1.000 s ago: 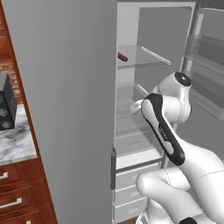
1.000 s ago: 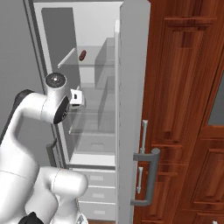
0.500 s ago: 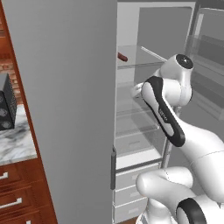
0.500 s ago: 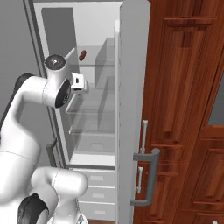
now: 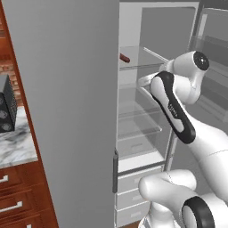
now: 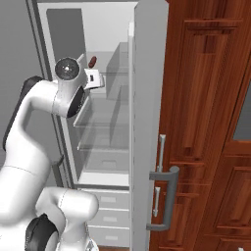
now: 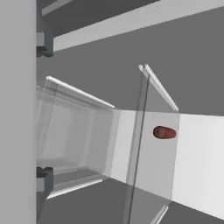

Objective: Retrieve the sausage and cheese from the fridge and place them on the cutting board on the counter.

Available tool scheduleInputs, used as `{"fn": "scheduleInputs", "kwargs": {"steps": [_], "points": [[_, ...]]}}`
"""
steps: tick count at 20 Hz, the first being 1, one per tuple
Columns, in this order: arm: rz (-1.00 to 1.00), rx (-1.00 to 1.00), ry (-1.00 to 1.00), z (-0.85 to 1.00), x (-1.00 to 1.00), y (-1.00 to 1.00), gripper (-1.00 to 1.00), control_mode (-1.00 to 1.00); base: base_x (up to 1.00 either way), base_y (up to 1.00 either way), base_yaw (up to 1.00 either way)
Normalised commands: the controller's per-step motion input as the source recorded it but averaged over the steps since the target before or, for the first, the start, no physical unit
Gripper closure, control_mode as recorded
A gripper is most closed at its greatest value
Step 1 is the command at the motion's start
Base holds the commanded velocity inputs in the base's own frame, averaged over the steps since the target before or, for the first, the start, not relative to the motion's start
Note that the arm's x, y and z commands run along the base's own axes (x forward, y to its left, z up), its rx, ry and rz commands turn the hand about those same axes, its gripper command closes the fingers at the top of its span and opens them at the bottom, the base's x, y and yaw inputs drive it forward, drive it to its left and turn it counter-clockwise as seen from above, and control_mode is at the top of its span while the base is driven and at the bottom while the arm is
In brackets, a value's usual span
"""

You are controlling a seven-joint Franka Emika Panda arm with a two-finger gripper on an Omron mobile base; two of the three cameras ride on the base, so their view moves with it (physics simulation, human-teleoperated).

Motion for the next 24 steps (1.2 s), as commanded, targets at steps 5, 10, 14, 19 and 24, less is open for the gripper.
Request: {"fn": "scheduleInputs", "kwargs": {"steps": [5,10,14,19,24], "points": [[0.0,0.0,-0.07,0.44,0.45,-0.03,-1.0,-1.0,0.0,0.0,0.0],[0.0,0.02,0.1,0.5,0.51,0.0,-1.0,-1.0,0.0,0.0,0.0],[0.0,0.05,0.07,0.43,0.52,-0.02,-1.0,-1.0,0.0,0.0,0.0],[0.03,0.01,0.01,0.06,0.56,0.0,-1.0,-1.0,0.0,0.0,0.0],[0.07,0.06,0.11,-0.05,0.58,0.0,-1.0,-1.0,0.0,0.0,0.0]]}}
